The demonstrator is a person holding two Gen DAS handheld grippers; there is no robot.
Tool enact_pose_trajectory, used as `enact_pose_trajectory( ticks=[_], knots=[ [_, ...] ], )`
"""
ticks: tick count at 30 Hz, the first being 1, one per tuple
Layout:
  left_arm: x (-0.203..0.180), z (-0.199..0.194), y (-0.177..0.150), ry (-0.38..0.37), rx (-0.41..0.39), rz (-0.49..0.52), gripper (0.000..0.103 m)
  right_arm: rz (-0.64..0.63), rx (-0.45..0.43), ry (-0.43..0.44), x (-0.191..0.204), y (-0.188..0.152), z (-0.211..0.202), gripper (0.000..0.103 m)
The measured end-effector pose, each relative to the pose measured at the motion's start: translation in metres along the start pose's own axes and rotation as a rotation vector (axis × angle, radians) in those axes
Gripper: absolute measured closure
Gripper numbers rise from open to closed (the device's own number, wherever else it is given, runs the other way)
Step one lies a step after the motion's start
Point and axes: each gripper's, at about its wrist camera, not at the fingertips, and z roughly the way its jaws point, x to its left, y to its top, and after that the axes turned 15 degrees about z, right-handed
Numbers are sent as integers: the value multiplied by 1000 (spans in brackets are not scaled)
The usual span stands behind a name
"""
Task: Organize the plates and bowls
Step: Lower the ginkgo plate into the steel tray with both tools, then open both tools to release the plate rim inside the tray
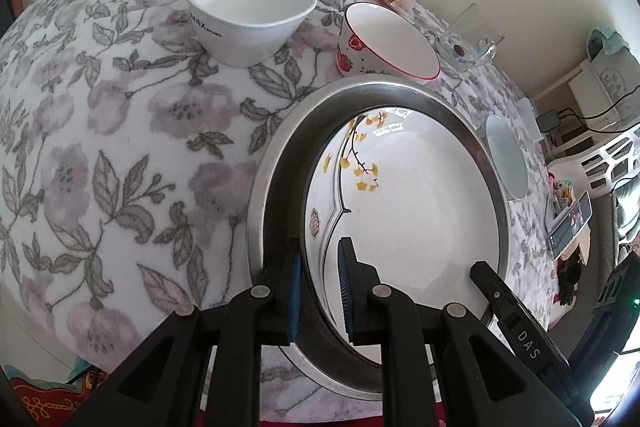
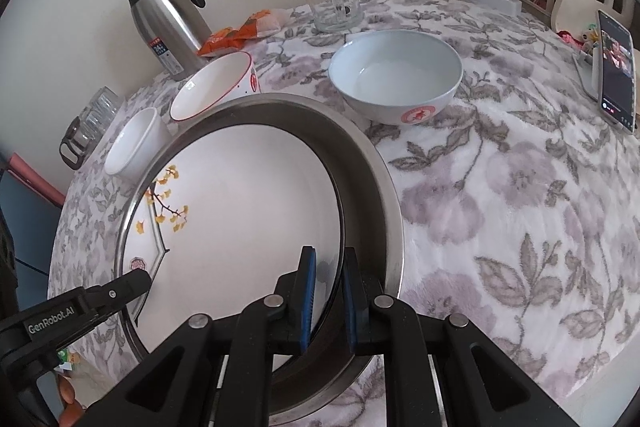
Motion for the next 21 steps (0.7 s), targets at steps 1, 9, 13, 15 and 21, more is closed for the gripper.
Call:
enact_pose_trajectory(
  ticks=[1,9,13,15,21],
  knots=[
    [0,0,0,2,0,2,87,0,1,-1,0,0,0,89],
    [-2,2,1,9,3,3,86,3,1,-5,0,1,1,89],
    [-1,3,1,5,4,-1,84,3,2,-5,0,1,1,89],
    [-1,3,2,6,7,0,84,4,1,-5,1,2,0,89],
    [-2,4,1,-12,11,0,77,0,0,-3,1,3,-1,89]
  ],
)
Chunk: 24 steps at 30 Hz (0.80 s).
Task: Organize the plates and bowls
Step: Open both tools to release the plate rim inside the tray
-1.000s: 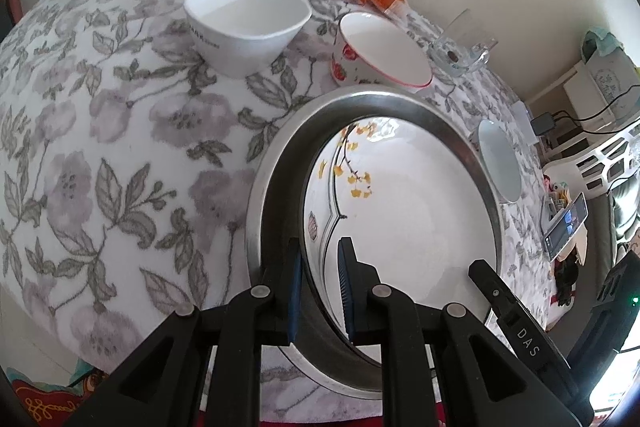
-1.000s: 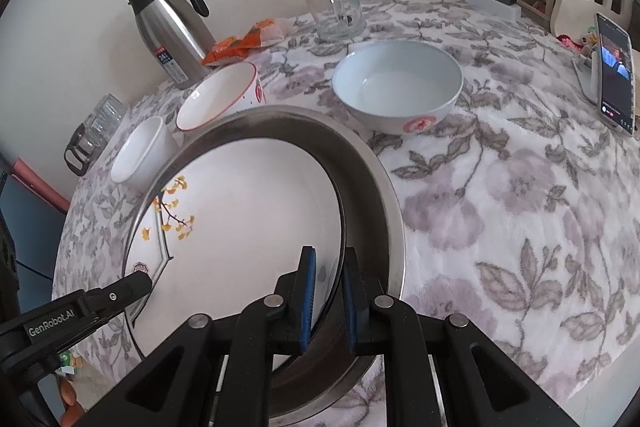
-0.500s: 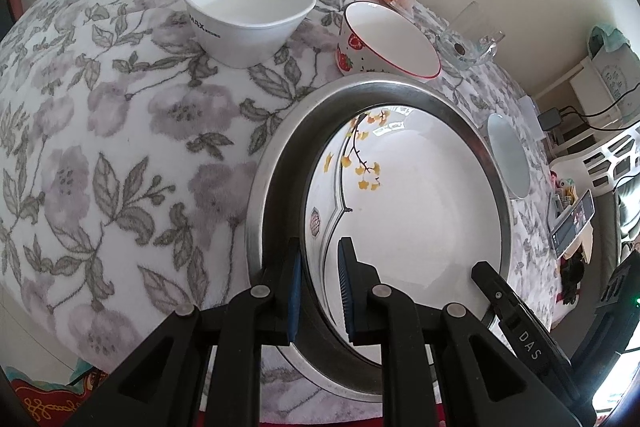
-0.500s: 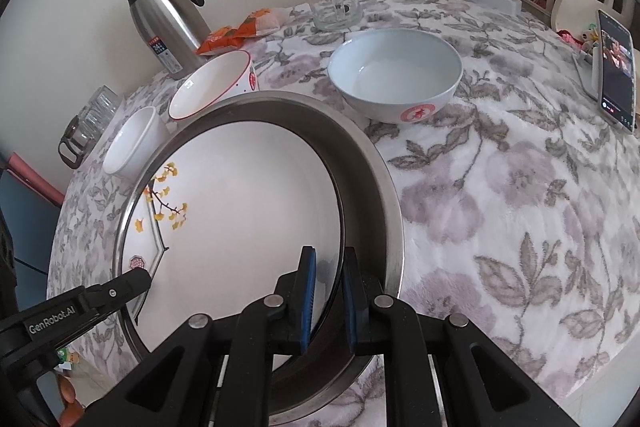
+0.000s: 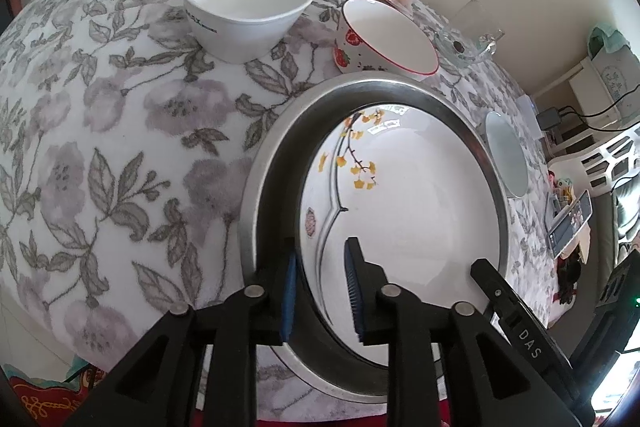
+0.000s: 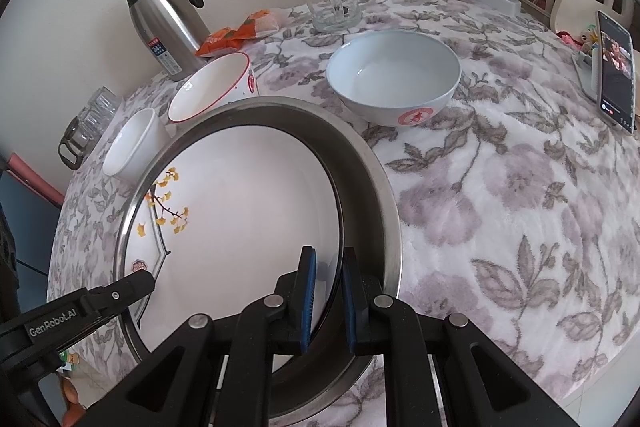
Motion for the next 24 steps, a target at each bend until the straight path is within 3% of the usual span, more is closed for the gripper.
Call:
enact_pose_trajectory(
  ticks=[15,18,24],
  knots=[
    [-4,0,0,12,-1,12,73,4,-8,12,-3,3,-5,89],
    [-4,-4,1,46,-24,20,73,11,-51,6,-5,6,-13,78],
    [1,-11,2,59,-50,6,67,22,-68,24,-7,9,-19,78]
  ],
)
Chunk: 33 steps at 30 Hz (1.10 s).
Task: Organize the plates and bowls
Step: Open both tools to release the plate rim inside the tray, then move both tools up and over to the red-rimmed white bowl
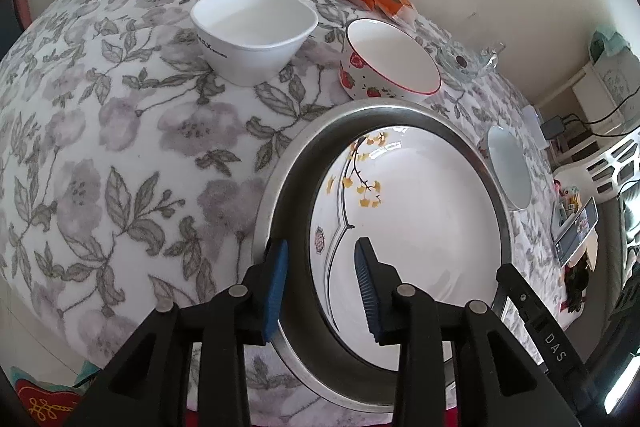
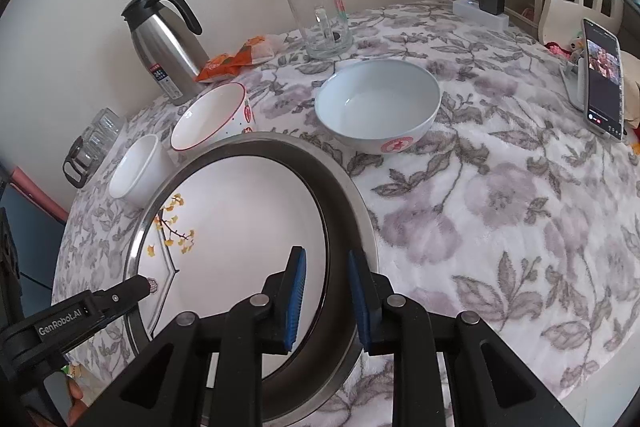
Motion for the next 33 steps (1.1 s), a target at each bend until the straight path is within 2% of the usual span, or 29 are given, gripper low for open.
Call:
enact_pose_trajectory(
  ticks=[6,10,11,13,17,19,22,26,28,31,33],
  knots=[
    [-7,-12,1,13,-41,27,66,-17,-36,26,3,2,-9,78],
    [-11,-24,3,50,-84,44,60,-46,-71,39,9,2,-16,78],
    [-11,-26,3,60,-91,48,55,-58,-76,38,11,2,-16,75],
    [-11,-27,3,75,-91,47,48,-76,-77,32,14,1,-16,47],
    [-6,-23,3,104,-61,37,47,-115,-77,25,21,-3,-14,42],
    [-7,-21,3,117,-53,38,45,-131,-73,15,22,-5,-13,34],
    [-5,-18,3,134,-43,35,22,-144,-70,8,23,-6,-11,28],
    [-2,-19,2,159,-49,24,21,-148,-72,0,22,-6,-10,18],
    [-1,-19,2,178,-46,20,20,-145,-70,-5,22,-6,-9,4],
    [0,-17,2,203,-42,17,8,-141,-74,2,20,-5,-9,0],
    [-1,-18,2,225,-59,24,7,-142,-82,3,20,-5,-10,0]
  ],
)
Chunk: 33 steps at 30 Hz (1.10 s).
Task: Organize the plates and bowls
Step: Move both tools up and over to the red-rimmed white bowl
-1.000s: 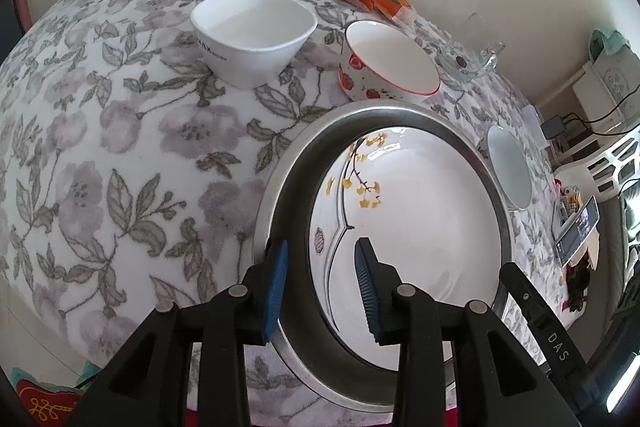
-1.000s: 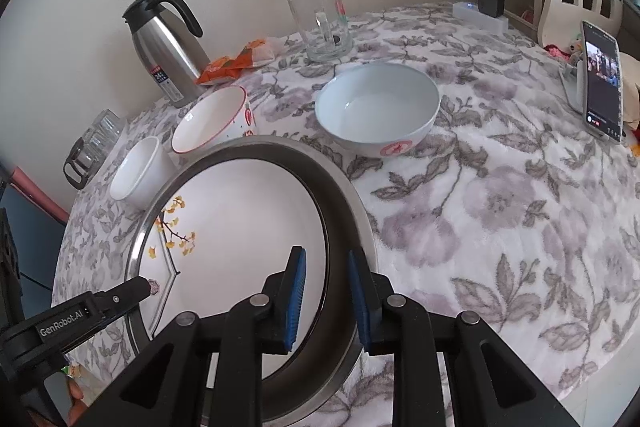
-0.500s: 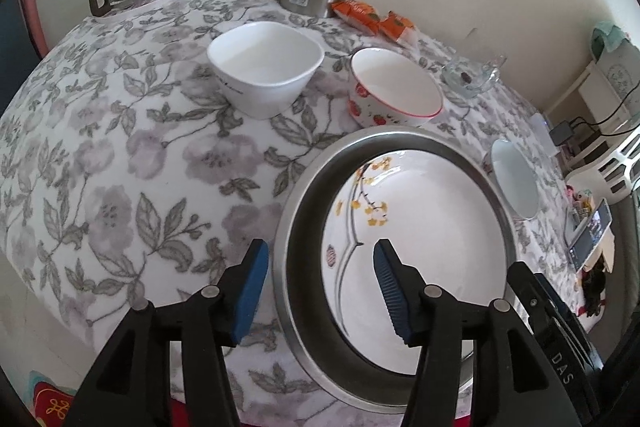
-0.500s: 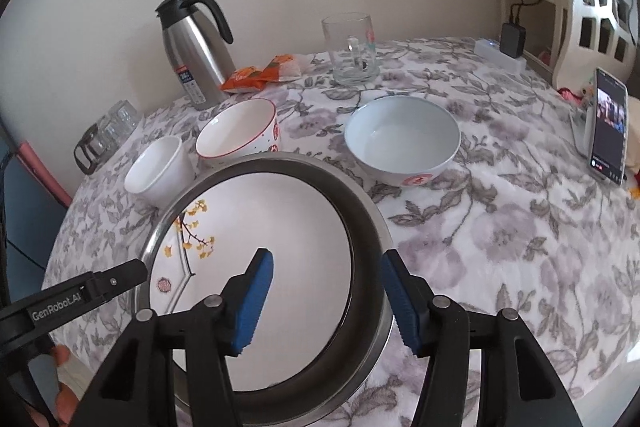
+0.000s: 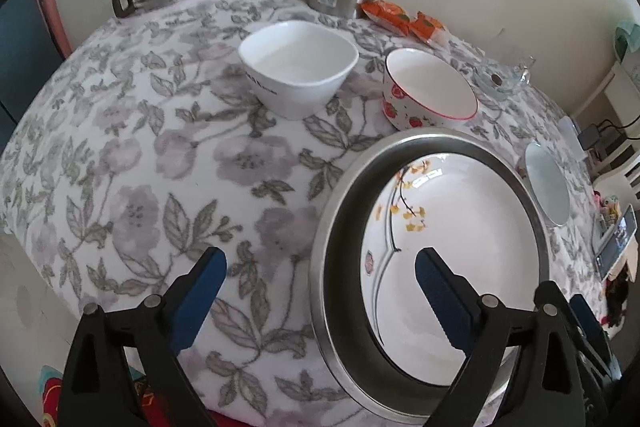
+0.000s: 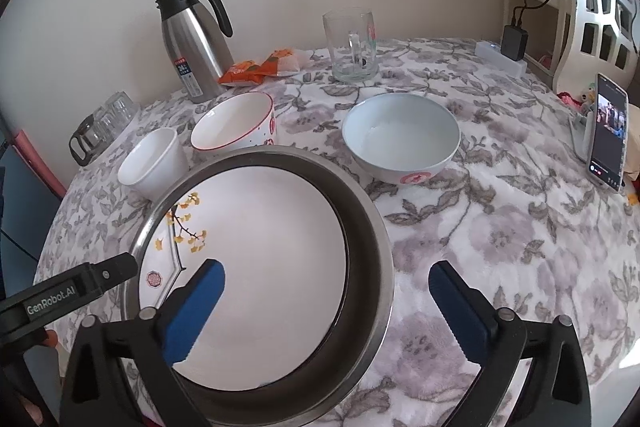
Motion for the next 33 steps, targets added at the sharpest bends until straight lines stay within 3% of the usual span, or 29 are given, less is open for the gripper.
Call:
enact_pose_trajectory(
  ticks=[12,22,33],
  knots=[
    [-20,-9,2,50,-74,83,6,-7,-101,-31,-5,0,-14,0],
    [-32,-11,1,56,-88,109,6,-37,-122,-66,-5,-5,-19,0],
    [-16,-10,33,21,-109,37,6,-79,-134,-70,4,-9,-20,0]
  ],
)
